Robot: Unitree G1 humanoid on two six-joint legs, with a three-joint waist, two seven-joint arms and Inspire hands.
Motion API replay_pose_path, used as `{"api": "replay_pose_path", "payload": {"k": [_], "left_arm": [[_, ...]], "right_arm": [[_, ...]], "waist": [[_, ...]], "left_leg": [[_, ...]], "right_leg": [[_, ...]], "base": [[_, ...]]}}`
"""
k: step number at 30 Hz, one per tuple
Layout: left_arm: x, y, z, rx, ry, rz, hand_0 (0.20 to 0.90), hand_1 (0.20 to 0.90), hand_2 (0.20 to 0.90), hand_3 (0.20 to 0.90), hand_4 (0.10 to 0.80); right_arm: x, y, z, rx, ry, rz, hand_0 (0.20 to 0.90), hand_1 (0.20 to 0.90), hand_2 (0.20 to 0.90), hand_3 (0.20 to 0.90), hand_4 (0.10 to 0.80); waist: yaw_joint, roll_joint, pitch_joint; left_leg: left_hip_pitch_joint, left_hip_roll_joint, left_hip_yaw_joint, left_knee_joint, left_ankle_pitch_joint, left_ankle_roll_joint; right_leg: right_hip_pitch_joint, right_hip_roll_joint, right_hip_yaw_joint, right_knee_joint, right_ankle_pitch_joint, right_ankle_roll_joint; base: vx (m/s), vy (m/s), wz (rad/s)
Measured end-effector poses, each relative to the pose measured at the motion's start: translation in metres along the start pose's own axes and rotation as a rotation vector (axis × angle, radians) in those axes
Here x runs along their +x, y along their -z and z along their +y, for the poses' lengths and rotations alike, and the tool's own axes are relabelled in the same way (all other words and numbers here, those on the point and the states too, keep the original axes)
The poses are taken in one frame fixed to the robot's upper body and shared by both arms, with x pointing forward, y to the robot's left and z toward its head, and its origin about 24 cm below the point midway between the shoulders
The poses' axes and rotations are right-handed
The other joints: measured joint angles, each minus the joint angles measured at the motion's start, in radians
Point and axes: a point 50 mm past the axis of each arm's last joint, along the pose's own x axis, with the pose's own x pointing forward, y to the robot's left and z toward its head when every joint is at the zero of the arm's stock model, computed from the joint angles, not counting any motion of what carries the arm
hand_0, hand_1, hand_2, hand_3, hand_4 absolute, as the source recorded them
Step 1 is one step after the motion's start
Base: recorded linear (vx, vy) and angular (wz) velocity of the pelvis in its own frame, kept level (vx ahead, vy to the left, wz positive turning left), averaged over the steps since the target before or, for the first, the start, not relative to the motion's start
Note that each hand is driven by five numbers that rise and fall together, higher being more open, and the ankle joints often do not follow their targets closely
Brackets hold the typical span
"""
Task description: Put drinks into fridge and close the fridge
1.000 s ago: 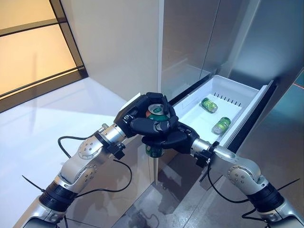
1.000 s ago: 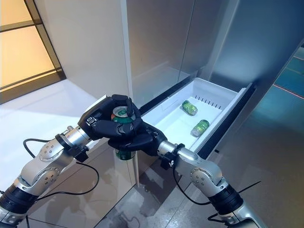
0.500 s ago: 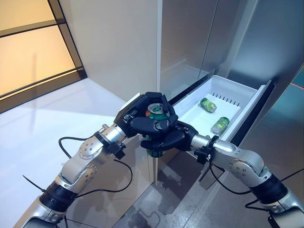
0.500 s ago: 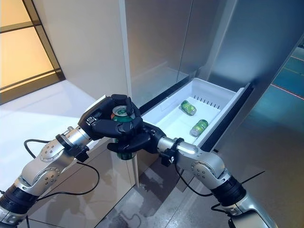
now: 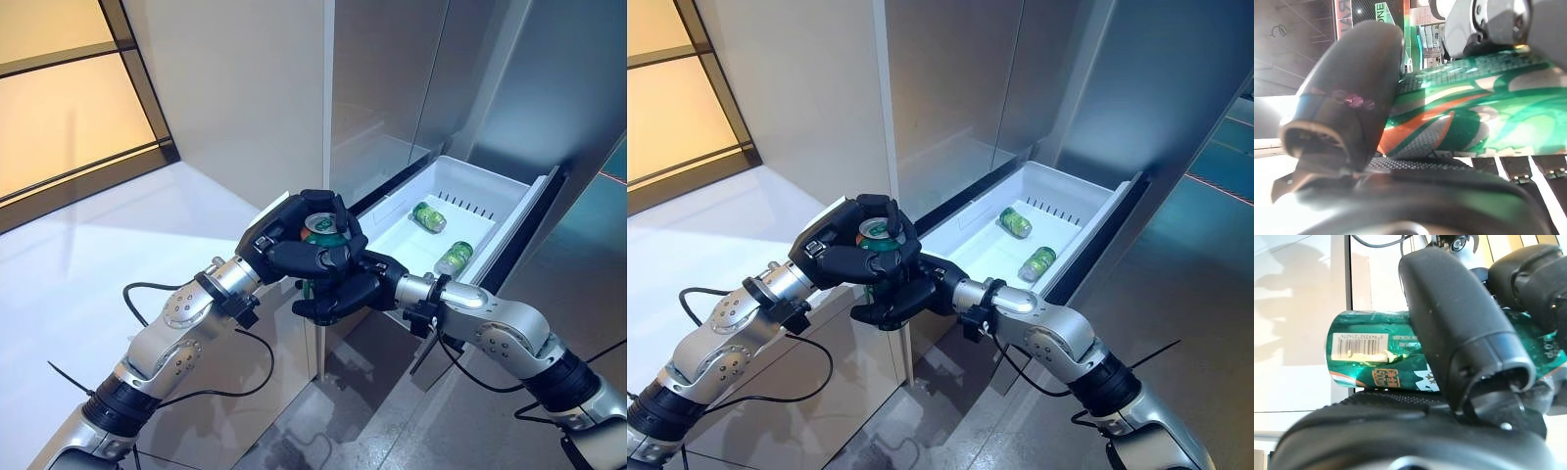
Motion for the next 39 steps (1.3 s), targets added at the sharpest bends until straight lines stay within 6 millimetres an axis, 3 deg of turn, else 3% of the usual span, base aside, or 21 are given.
{"api": "replay_pose_path", "payload": {"k": [12, 13, 14, 15, 39], "left_arm": [[0.0005, 0.0024, -0.0009, -0.006, -0.016, 0.008, 0.300, 0.300, 0.300, 0.200, 0.100], [0.0005, 0.0026, -0.0010, -0.006, -0.017, 0.008, 0.300, 0.300, 0.300, 0.200, 0.100], [0.0006, 0.0027, -0.0009, -0.007, -0.020, 0.008, 0.300, 0.300, 0.300, 0.200, 0.100], [0.0006, 0.0031, -0.0008, -0.008, -0.028, 0.009, 0.300, 0.300, 0.300, 0.200, 0.100], [0.0010, 0.0076, 0.0020, -0.088, -0.093, 0.007, 0.300, 0.300, 0.300, 0.200, 0.100]], "right_arm": [[0.0042, 0.0046, -0.0013, 0.063, 0.002, -0.004, 0.900, 0.900, 0.900, 0.900, 0.800], [0.0043, 0.0047, -0.0013, 0.065, 0.003, -0.004, 0.808, 0.808, 0.808, 0.793, 0.693], [0.0045, 0.0054, -0.0012, 0.080, 0.004, -0.005, 0.618, 0.618, 0.618, 0.571, 0.471], [0.0050, 0.0057, -0.0012, 0.089, 0.010, -0.006, 0.302, 0.302, 0.302, 0.203, 0.103], [0.0080, 0.0076, 0.0006, 0.084, 0.029, -0.013, 0.300, 0.300, 0.300, 0.200, 0.100]], "waist": [[0.001, 0.000, 0.000], [0.001, 0.000, 0.000], [0.001, 0.000, 0.000], [0.001, 0.000, 0.000], [-0.001, -0.001, -0.001]], "left_leg": [[0.001, 0.000, 0.000, 0.000, 0.000, 0.000], [0.001, 0.000, -0.001, 0.000, 0.000, 0.001], [0.001, 0.000, -0.001, 0.000, 0.000, 0.001], [0.001, 0.000, -0.001, 0.000, 0.001, 0.001], [0.002, -0.001, -0.001, 0.000, 0.001, 0.002]], "right_leg": [[0.001, 0.003, 0.000, 0.000, 0.000, 0.000], [0.001, 0.003, 0.000, 0.000, 0.000, 0.000], [0.001, 0.003, 0.000, 0.000, 0.000, 0.000], [0.002, 0.003, 0.000, 0.000, 0.000, 0.000], [0.003, 0.005, 0.000, 0.000, 0.001, 0.000]], "base": [[0.000, 0.000, 0.00], [0.000, 0.000, 0.00], [0.000, 0.000, 0.00], [0.000, 0.000, 0.00], [0.000, 0.000, 0.00]]}}
